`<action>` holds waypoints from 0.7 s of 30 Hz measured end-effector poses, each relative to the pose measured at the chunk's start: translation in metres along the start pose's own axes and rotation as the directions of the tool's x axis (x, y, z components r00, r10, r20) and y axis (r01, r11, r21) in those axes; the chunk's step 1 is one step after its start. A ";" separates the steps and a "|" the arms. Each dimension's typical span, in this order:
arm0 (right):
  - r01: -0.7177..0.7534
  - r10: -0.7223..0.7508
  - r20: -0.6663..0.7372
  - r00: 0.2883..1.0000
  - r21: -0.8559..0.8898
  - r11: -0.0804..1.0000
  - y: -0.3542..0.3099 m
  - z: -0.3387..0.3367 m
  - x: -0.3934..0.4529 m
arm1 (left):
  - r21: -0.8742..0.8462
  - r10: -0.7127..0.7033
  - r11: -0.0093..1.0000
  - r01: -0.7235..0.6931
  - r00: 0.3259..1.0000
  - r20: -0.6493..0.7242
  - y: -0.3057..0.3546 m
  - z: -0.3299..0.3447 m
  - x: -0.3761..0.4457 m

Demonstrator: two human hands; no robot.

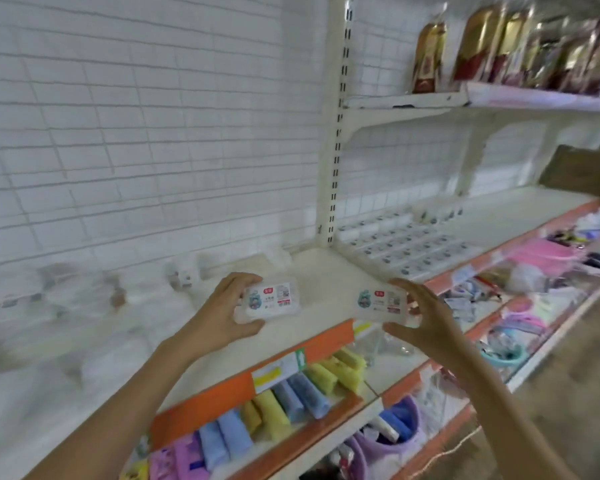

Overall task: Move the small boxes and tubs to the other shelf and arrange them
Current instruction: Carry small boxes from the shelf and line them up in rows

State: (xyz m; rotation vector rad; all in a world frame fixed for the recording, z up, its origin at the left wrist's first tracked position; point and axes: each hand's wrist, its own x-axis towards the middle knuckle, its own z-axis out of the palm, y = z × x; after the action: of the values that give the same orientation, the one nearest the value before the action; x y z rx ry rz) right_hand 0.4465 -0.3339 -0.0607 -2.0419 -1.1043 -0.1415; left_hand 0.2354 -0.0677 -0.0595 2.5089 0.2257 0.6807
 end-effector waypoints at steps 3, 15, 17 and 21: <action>-0.063 0.061 -0.035 0.998 -0.061 0.996 0.042 -0.040 -0.033 | -0.066 0.038 0.997 -0.036 0.998 0.042 0.029 0.063 0.026; -0.326 0.291 -0.233 0.928 -0.126 0.937 0.170 -0.159 -0.117 | -0.204 0.167 0.971 -0.128 0.967 0.191 0.137 0.222 0.133; -0.350 0.314 -0.248 0.916 -0.117 0.929 0.191 -0.167 -0.113 | -0.195 0.184 0.969 -0.150 0.968 0.171 0.143 0.238 0.152; -0.370 0.338 -0.238 0.910 -0.101 0.924 0.237 -0.176 -0.086 | -0.198 0.204 0.964 -0.175 0.970 0.132 0.146 0.267 0.198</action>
State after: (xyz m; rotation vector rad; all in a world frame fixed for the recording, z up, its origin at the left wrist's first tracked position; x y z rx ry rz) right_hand 0.6155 -0.5837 -0.1184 -2.2588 -0.5891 -0.2577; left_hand 0.5453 -0.2533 -0.0948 2.4068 -0.1305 0.5529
